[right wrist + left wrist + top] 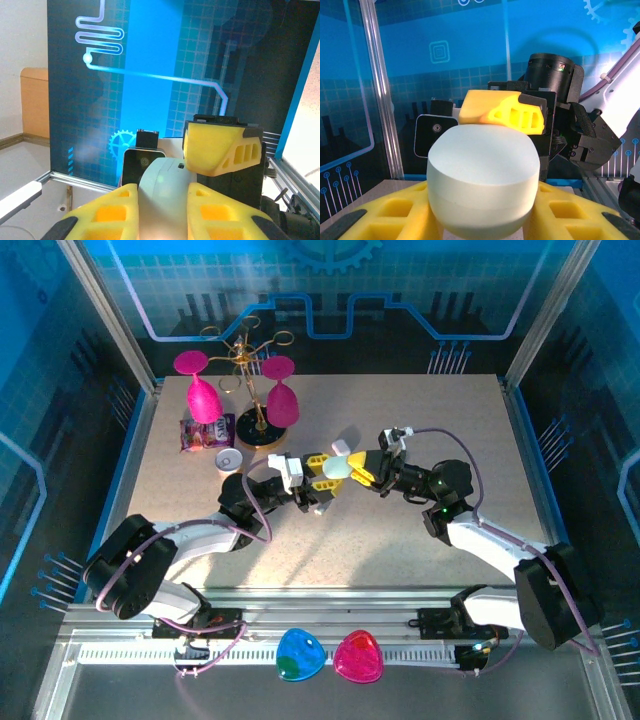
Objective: Insert the wireless bluetooth earbuds into the charging case
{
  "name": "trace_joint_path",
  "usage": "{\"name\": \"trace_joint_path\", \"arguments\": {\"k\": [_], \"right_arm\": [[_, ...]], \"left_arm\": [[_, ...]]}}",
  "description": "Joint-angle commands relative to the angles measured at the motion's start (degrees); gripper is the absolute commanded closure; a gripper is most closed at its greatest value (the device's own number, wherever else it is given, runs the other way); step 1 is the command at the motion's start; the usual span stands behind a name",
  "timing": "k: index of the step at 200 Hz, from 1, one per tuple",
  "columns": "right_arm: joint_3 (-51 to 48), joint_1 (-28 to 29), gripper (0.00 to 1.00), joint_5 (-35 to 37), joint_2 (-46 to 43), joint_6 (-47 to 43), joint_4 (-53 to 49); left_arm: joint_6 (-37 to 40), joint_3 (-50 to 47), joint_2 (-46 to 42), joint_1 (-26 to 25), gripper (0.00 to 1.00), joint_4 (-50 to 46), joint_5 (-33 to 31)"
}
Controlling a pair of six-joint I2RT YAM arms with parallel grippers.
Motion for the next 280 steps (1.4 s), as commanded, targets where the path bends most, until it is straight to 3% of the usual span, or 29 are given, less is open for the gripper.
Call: {"name": "trace_joint_path", "arguments": {"k": [1, 23, 61, 123, 135, 162, 187, 207, 228, 245, 261, 280], "right_arm": [[-0.44, 0.11, 0.82, 1.04, 0.50, -0.60, 1.30], [-0.59, 0.10, 0.82, 1.09, 0.56, -0.78, 1.11], [-0.84, 0.03, 0.82, 1.19, 0.89, -1.42, 0.64], [-0.77, 0.03, 0.81, 1.30, 1.68, -1.04, 1.33], [-0.68, -0.05, 0.73, 1.36, 1.37, -1.50, 0.78], [-0.93, -0.84, 0.36, 2.18, -0.44, -6.49, -1.48], [-0.60, -1.58, 0.21, 2.85, -4.83, -16.40, -11.48], [1.32, -1.90, 0.14, 3.81, -9.74, -29.27, -27.25], [6.22, -0.31, 0.12, 8.89, -14.78, -51.22, -50.53], [9.84, 4.70, 0.12, 17.15, -17.79, -70.67, -63.69], [10.81, 8.06, 0.11, 21.78, -19.07, -81.90, -68.06], [10.23, 9.31, 0.10, 22.76, -20.25, -87.24, -68.15]], "left_arm": [[-0.08, 1.65, -0.61, -0.48, 0.59, 1.96, 2.06], [-0.78, 1.73, -0.66, -0.43, 0.48, 1.96, 2.05], [-0.99, 1.61, -0.78, -0.48, 0.48, 1.97, 1.70], [-0.70, 1.48, -0.13, -0.46, 0.68, 1.92, 1.75], [-0.73, 1.47, -0.07, -0.37, 0.69, 1.88, 1.65], [-1.96, 1.11, -0.10, -0.05, 0.73, 1.87, 1.09], [-2.22, 0.35, -1.35, 0.48, 0.74, -2.08, 0.67], [-0.36, 0.11, -4.21, 0.56, 0.74, -11.40, -0.34], [-0.70, -0.46, -6.90, 1.26, 0.74, -17.52, 0.52], [-1.59, -0.08, -8.03, 1.97, 0.74, -21.52, 3.78], [-2.64, 0.59, -7.73, 2.22, 0.74, -22.74, 8.05], [-4.31, 1.13, -7.42, 2.32, 0.74, -23.11, 11.49]]}}
